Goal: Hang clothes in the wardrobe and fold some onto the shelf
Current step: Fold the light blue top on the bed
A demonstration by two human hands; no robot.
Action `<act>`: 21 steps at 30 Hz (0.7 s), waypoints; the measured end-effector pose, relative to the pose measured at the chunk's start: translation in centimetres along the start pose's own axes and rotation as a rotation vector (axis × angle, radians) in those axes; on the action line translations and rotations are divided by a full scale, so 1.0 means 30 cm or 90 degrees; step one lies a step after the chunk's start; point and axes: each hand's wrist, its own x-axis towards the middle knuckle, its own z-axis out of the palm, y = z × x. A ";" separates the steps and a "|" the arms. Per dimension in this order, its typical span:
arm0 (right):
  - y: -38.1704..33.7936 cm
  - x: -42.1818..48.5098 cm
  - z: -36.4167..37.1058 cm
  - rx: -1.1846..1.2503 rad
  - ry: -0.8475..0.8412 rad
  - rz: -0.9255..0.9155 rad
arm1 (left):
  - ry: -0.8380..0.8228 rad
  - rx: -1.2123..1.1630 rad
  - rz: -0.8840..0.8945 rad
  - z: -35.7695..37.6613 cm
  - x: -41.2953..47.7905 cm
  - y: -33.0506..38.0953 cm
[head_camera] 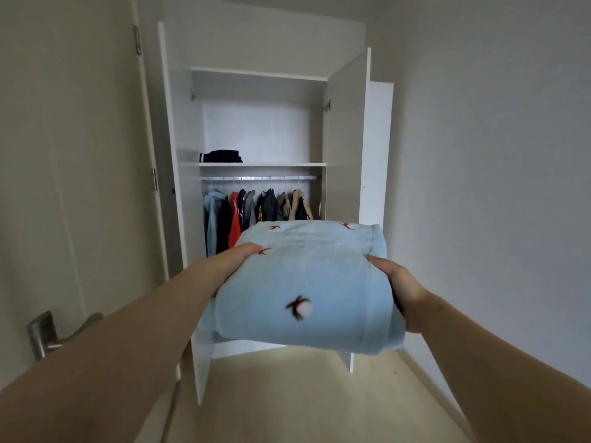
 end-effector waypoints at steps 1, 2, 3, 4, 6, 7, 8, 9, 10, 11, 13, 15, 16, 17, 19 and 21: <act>-0.025 0.065 -0.005 -0.002 -0.006 -0.001 | 0.005 -0.001 0.003 -0.005 0.059 0.028; -0.056 0.140 -0.008 -0.005 -0.013 -0.007 | 0.003 -0.005 0.010 -0.011 0.125 0.064; -0.078 0.199 -0.013 -0.007 -0.015 -0.015 | 0.000 -0.009 0.018 -0.017 0.175 0.091; -0.108 0.280 -0.015 -0.012 -0.020 -0.023 | 0.002 -0.015 0.027 -0.026 0.243 0.125; -0.148 0.424 -0.013 -0.019 -0.019 -0.028 | 0.009 -0.022 0.037 -0.053 0.360 0.174; -0.161 0.489 -0.009 -0.018 -0.019 -0.029 | 0.010 -0.022 0.040 -0.068 0.413 0.192; -0.172 0.561 -0.003 -0.018 -0.021 -0.032 | 0.008 -0.020 0.044 -0.085 0.475 0.212; -0.178 0.619 0.000 -0.016 -0.020 -0.034 | 0.009 -0.020 0.051 -0.105 0.528 0.226; -0.185 0.684 0.008 -0.010 -0.023 -0.037 | 0.005 -0.023 0.056 -0.124 0.585 0.241; -0.189 0.735 0.014 -0.002 -0.027 -0.040 | 0.004 -0.025 0.062 -0.141 0.633 0.253; -0.200 0.858 0.032 0.016 -0.030 -0.052 | 0.003 -0.034 0.072 -0.178 0.757 0.270; -0.217 0.988 0.054 0.030 -0.024 -0.076 | 0.006 -0.049 0.084 -0.214 0.891 0.291; -0.232 1.060 0.071 0.033 -0.025 -0.088 | 0.003 -0.053 0.087 -0.234 0.964 0.308; -0.255 1.140 0.091 0.034 -0.024 -0.101 | -0.002 -0.051 0.095 -0.261 1.041 0.330; -0.305 1.283 0.130 0.032 -0.026 -0.118 | -0.008 -0.036 0.105 -0.319 1.182 0.386; -0.357 1.407 0.168 0.041 -0.034 -0.135 | 0.009 -0.038 0.120 -0.378 1.313 0.451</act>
